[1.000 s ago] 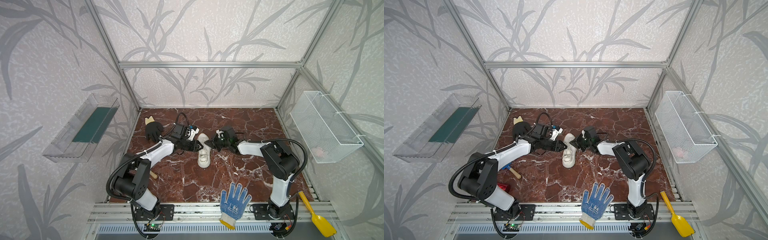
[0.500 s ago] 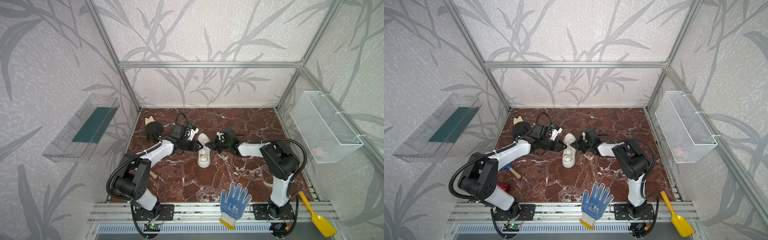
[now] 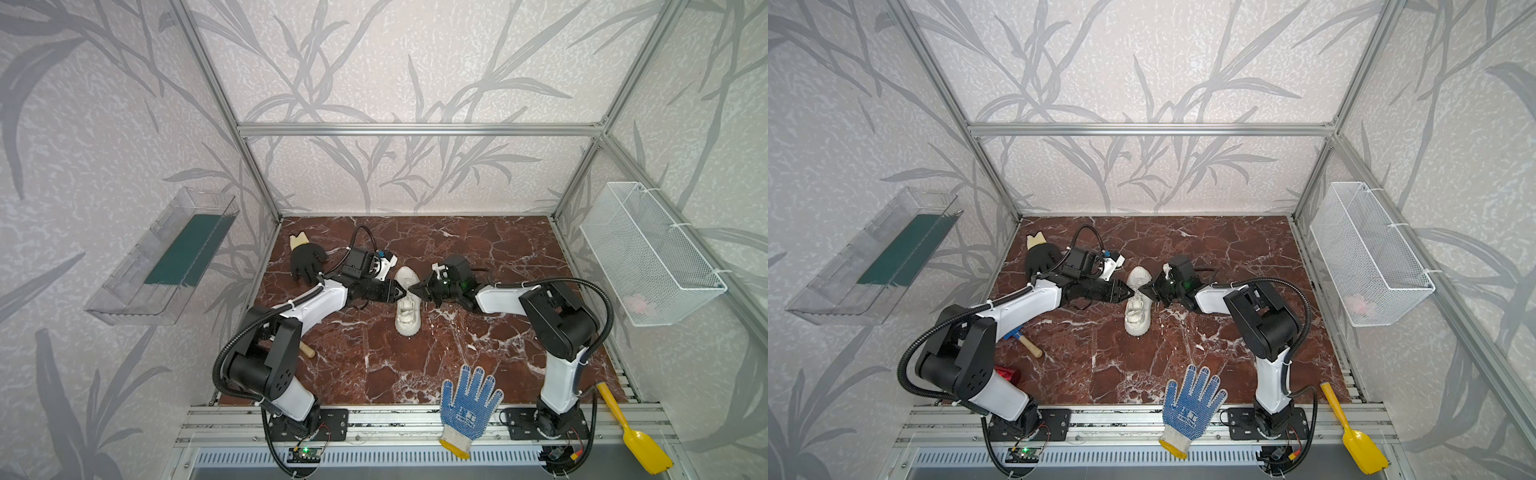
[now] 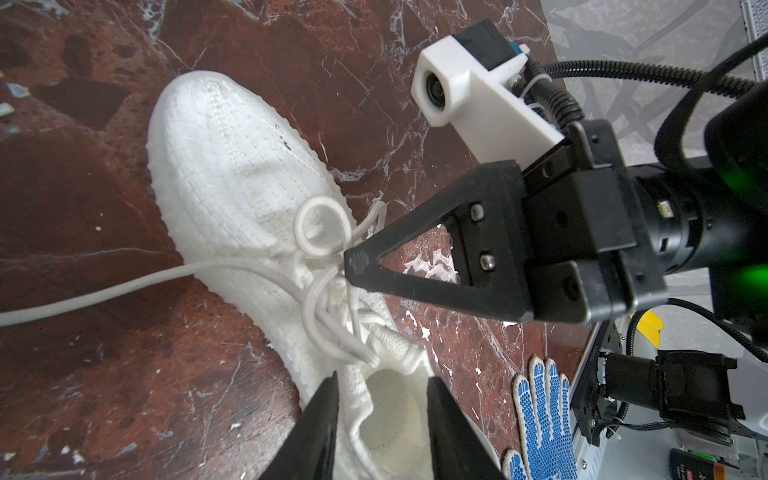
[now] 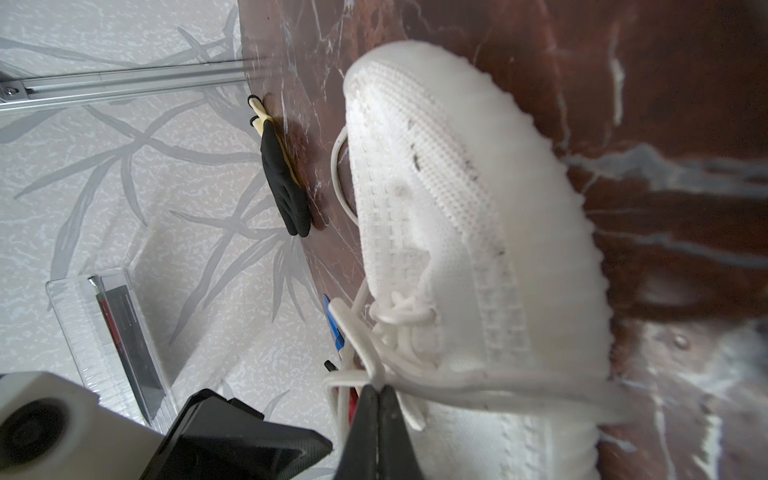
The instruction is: Tie the shoes
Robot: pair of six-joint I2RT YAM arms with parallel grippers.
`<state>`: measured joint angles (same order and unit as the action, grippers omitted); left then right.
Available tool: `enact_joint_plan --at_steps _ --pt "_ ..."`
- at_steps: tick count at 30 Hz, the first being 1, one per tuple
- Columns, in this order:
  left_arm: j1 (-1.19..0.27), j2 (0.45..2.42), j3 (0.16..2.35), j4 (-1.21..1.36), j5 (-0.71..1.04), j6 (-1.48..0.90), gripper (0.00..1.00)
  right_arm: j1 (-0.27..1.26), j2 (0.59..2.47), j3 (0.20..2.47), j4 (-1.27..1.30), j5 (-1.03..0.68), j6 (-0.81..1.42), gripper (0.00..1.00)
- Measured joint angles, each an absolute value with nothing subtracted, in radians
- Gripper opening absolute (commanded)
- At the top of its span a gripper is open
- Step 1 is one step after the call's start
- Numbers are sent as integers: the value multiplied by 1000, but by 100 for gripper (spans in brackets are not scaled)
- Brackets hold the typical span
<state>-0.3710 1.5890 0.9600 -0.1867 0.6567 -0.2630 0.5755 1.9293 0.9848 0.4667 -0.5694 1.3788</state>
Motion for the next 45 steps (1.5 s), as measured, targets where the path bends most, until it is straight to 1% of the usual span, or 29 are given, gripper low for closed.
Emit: enact_joint_plan --at_steps 8,20,45 --pt "-371 1589 958 -186 657 -265 39 579 1929 985 483 -593 1388 0" --pt "-371 1589 951 -179 657 -265 39 580 1932 984 580 -606 1444 0" --pt "-351 1589 926 -171 655 -268 39 575 1939 960 577 -656 1451 0"
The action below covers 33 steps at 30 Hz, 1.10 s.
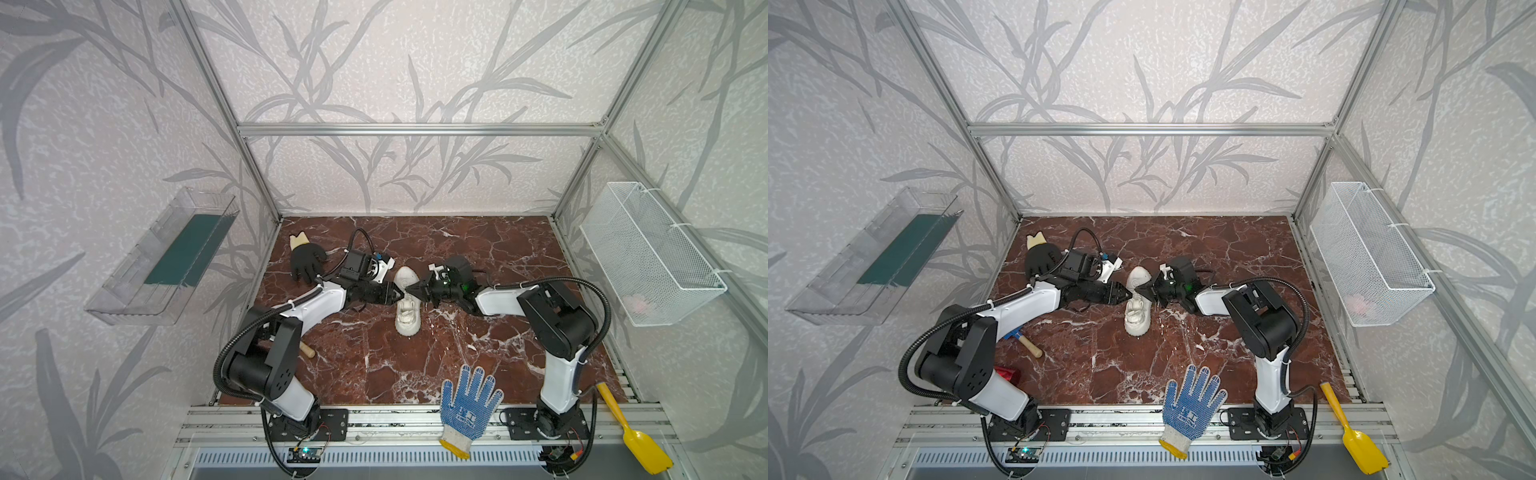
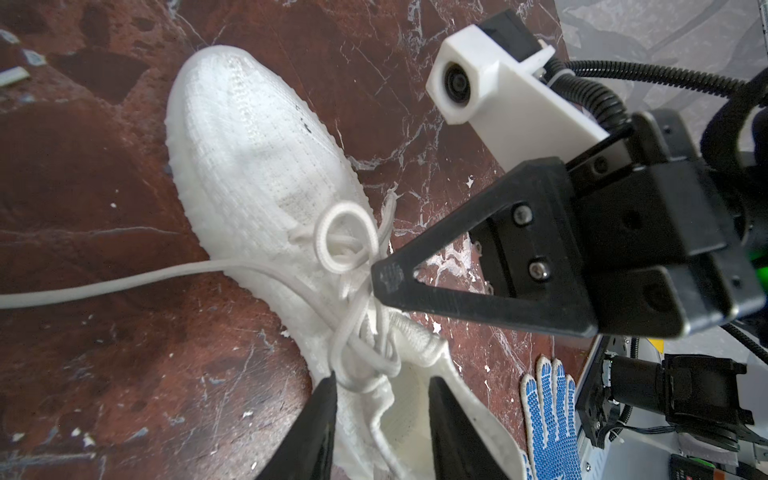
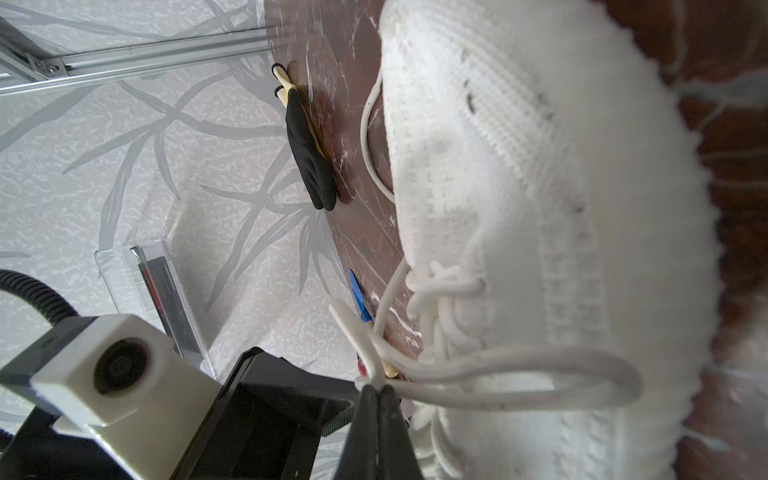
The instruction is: Tie the shoes
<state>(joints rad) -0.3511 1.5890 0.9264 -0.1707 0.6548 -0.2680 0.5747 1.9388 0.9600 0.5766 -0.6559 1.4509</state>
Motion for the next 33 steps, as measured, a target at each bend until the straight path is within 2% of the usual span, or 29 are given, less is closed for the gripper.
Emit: enact_joint_plan --at_steps 8,33 --pt "-343 1589 926 -172 621 -273 32 573 1948 957 579 -664 1454 0" --pt "-324 1611 912 -183 603 -290 34 573 1958 951 596 -699 1470 0"
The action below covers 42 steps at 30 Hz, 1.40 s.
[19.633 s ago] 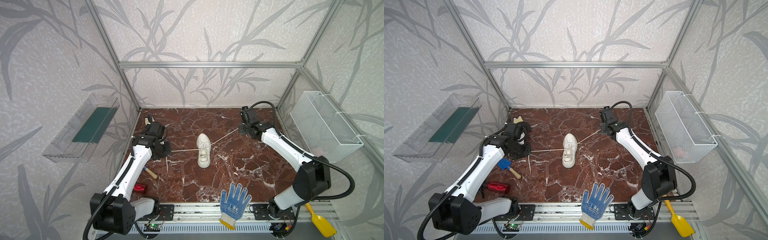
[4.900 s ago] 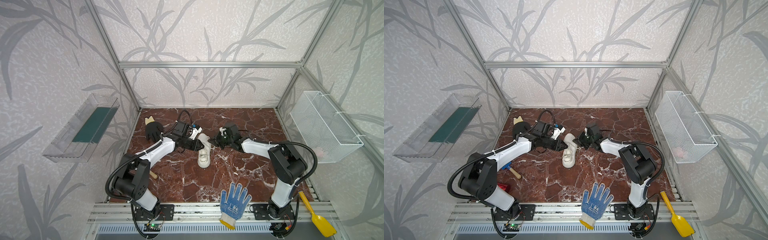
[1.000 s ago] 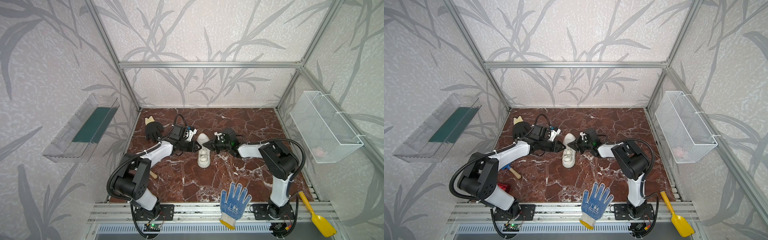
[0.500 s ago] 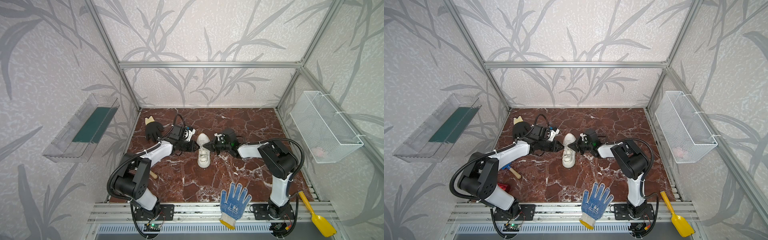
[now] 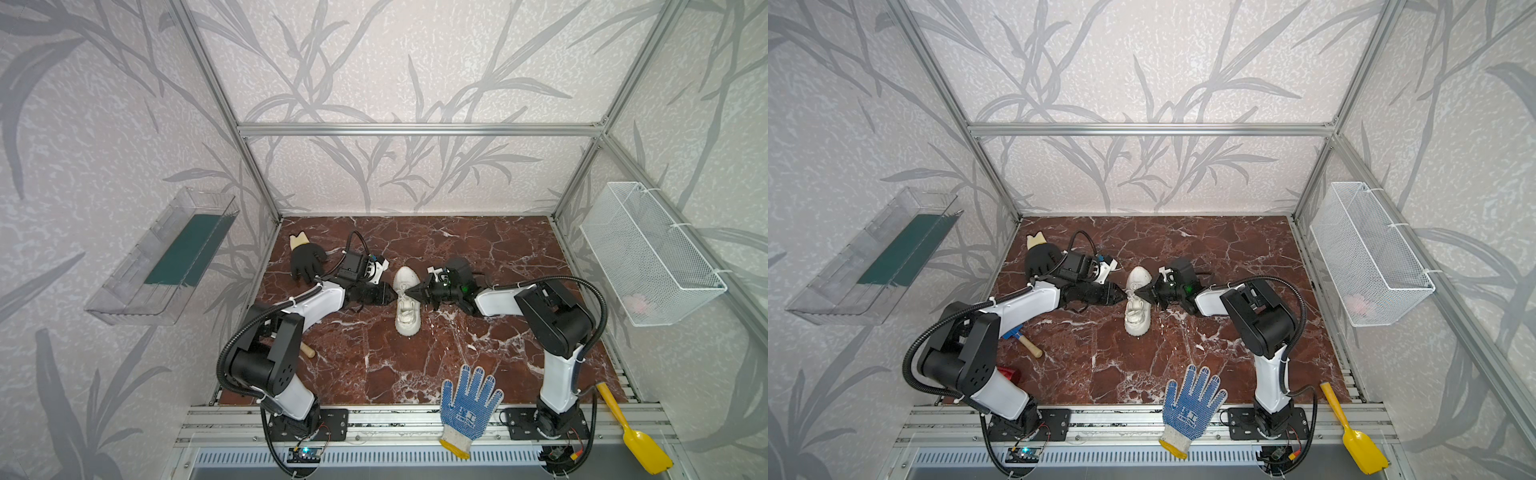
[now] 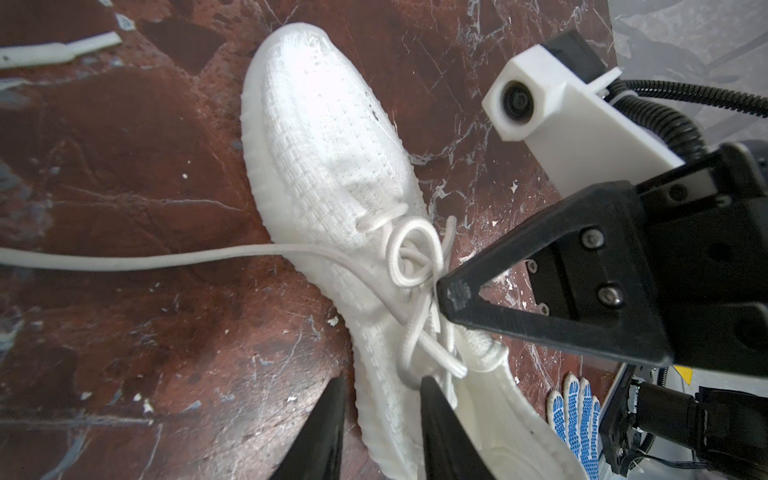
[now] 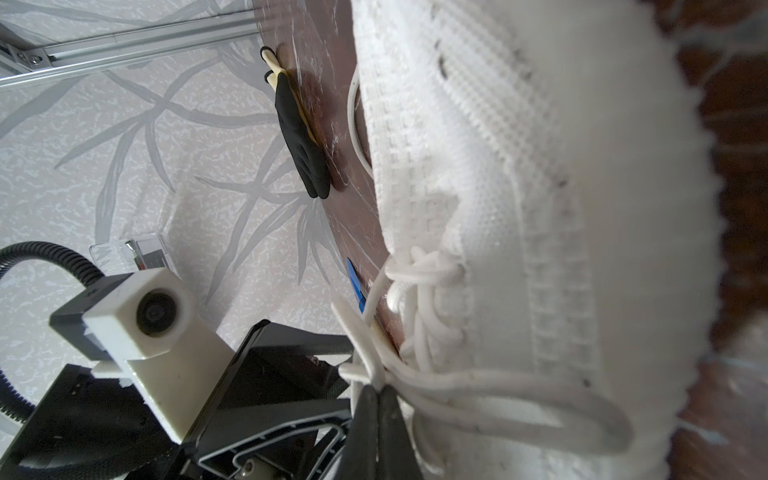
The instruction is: Tie the shoes
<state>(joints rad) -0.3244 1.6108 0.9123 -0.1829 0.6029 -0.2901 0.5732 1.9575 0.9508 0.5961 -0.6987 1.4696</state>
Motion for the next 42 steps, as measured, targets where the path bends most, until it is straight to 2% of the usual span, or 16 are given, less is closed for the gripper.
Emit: enact_joint_plan --at_steps 21,29,42 --pt "-305 1550 833 -73 733 -375 36 581 1958 951 600 -716 1465 0" --pt "-305 1548 833 -66 762 -387 30 582 1958 951 602 -716 1465 0" --pt "-305 1549 831 -59 770 -392 30 582 1958 935 609 -715 1466 0"
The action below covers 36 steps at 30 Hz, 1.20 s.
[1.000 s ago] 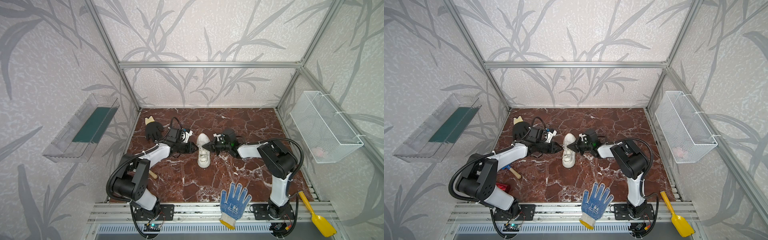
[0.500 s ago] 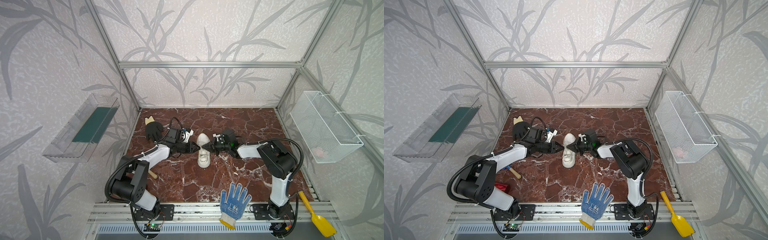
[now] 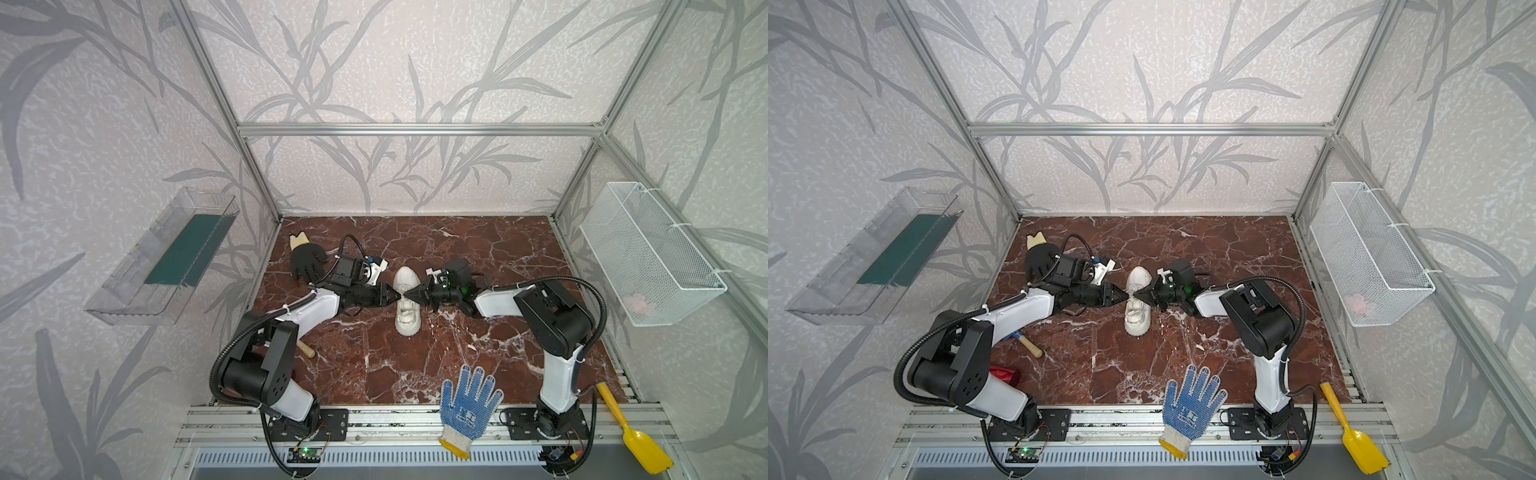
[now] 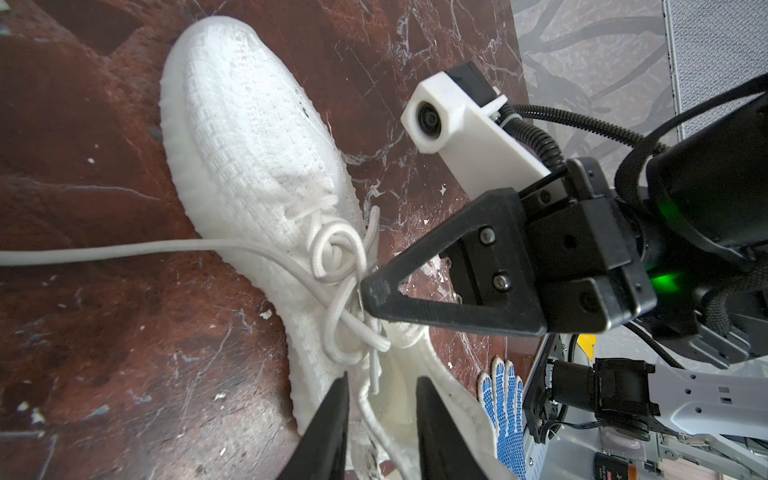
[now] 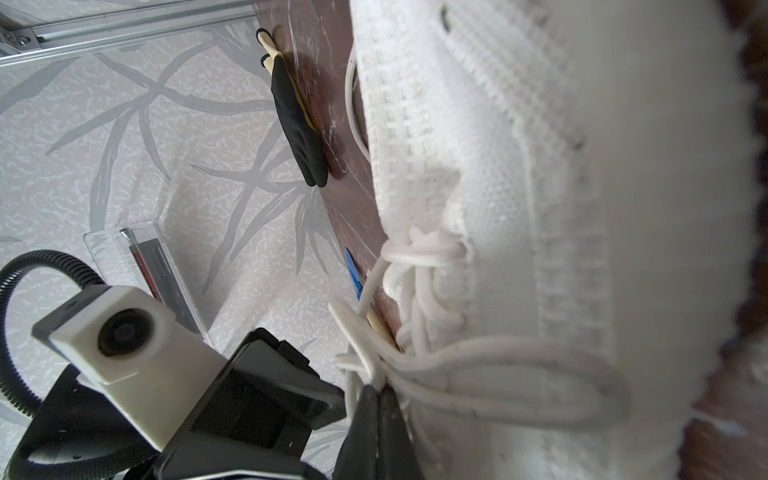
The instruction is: Tie the shoes
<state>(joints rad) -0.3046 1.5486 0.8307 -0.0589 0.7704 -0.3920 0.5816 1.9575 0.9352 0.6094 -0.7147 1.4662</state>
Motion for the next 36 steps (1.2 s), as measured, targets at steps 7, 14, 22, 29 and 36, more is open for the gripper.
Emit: enact_joint_plan --at_steps 7,14,22,29,36 --pt "-309 1552 831 -58 778 -393 31 582 1958 915 632 -706 1467 0" --pt "-315 1555 831 -58 780 -395 30 582 1958 915 637 -707 1469 0" --pt "-323 1555 831 -56 780 -402 26 582 1958 915 647 -707 1473 0" --pt "-336 1555 830 -50 780 -408 26 582 1958 915 653 -708 1475 0" --pt "-337 1560 830 -44 776 -412 27 582 1958 915 654 -708 1475 0"
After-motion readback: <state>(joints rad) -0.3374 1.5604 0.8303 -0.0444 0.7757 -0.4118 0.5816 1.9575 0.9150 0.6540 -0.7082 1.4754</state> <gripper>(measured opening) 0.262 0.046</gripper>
